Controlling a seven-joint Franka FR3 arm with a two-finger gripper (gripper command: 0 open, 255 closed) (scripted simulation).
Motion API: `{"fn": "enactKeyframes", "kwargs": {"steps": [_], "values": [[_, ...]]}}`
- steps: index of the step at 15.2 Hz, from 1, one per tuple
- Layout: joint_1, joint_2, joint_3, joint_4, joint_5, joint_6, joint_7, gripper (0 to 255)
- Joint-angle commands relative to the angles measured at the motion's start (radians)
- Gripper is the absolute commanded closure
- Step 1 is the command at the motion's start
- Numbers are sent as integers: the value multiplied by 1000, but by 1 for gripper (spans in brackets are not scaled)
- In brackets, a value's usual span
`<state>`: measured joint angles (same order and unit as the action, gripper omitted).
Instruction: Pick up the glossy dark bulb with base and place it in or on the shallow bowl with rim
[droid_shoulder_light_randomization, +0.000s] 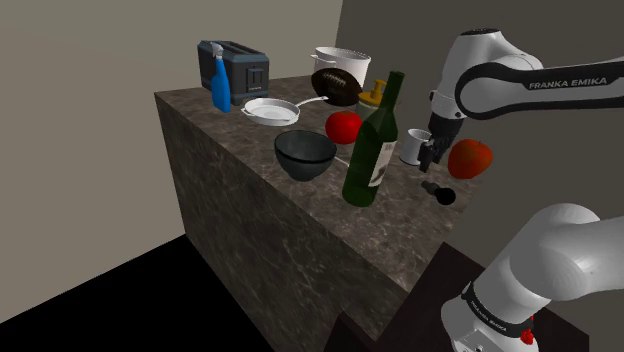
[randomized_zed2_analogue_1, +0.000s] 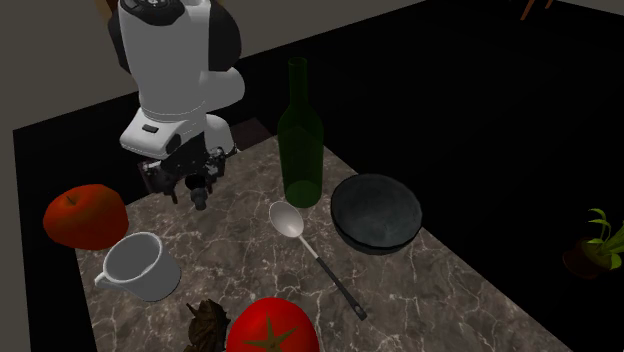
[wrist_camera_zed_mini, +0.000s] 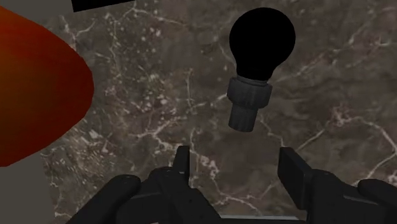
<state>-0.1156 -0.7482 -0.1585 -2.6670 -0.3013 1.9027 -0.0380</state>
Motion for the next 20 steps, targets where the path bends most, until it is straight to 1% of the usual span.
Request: {"fn": "enactKeyframes", "kwargs": {"steps": [1,4,5,11,12,20], "values": [[-20,-110,6,-87,4,16,43,0],[-62,-343,23,-252,22,27,123,0],[-64,-355,24,-260,24,26,126,0],[-82,-320,0,-325,-6,128,129,0],[-88,-307,-7,-341,-14,156,130,0],[-88,-307,-7,-341,-14,156,130,0]]}}
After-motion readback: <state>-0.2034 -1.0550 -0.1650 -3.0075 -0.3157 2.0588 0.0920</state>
